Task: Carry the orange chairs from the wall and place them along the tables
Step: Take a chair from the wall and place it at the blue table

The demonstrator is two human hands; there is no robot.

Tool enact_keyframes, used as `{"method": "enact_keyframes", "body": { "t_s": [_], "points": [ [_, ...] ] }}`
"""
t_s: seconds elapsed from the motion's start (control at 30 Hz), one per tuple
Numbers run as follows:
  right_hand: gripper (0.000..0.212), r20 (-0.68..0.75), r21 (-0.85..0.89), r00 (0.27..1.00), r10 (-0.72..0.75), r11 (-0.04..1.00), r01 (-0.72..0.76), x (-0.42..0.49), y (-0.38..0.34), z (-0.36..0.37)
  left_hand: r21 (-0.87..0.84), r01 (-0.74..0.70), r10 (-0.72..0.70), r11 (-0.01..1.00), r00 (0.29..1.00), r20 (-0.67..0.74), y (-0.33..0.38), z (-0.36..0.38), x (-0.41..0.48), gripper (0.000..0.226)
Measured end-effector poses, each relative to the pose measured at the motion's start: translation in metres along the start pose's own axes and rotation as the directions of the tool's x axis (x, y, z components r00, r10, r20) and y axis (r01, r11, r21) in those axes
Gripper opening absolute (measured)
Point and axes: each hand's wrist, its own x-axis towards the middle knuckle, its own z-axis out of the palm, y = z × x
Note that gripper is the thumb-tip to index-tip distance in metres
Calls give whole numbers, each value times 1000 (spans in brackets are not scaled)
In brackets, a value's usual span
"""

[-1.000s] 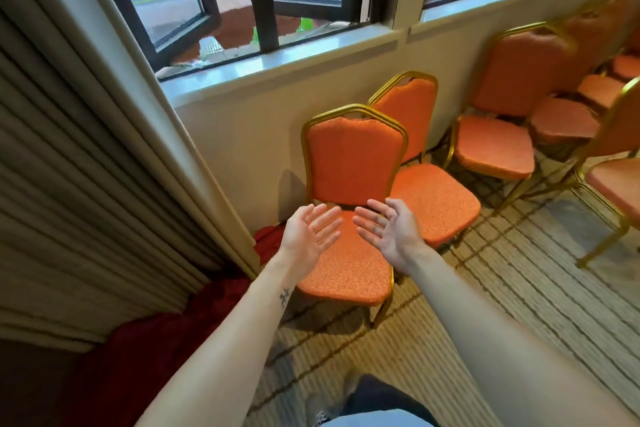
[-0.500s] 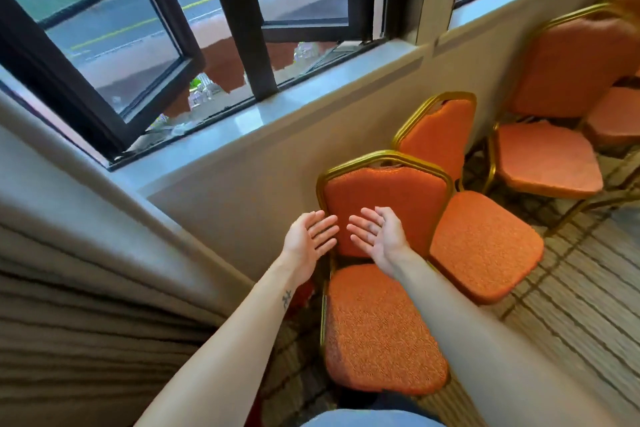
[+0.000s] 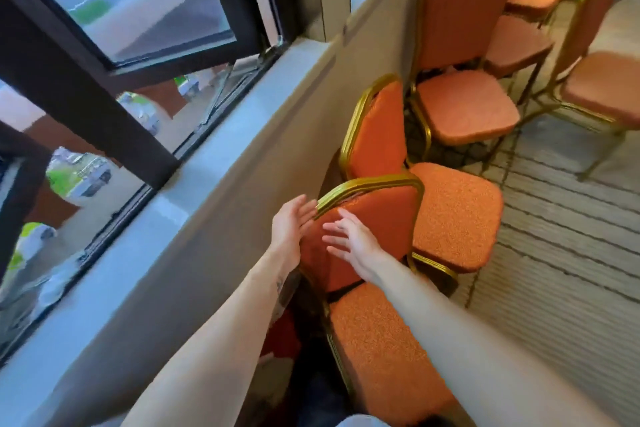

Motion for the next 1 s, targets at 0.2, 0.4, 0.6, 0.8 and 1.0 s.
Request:
{"method": "enact_keyframes", "body": {
  "t_s": [0.2,0.4,0.6,0.8,1.0],
  "points": [
    [35,-282,220,958,55,975,8,49,-4,36,121,-14,-7,992,985,174,15,2,84,28],
    [20,-406,257,913,46,964,66,69,-2,60,228,112,-198,967,893,403,22,-2,104,33],
    [20,-504,306,864,18,939,159,63,8,71,413,31,-244,910,847,473,37,-1,101,32],
    [20,-692,269,722,-17,922,279,20,22,67,541,-204,-207,816,771,603,38,18,58,30],
    [35,-823,188,568,-25,931,314,-54,49,55,581,-580,-218,572,575,789,29,60,-19,26]
  ]
}}
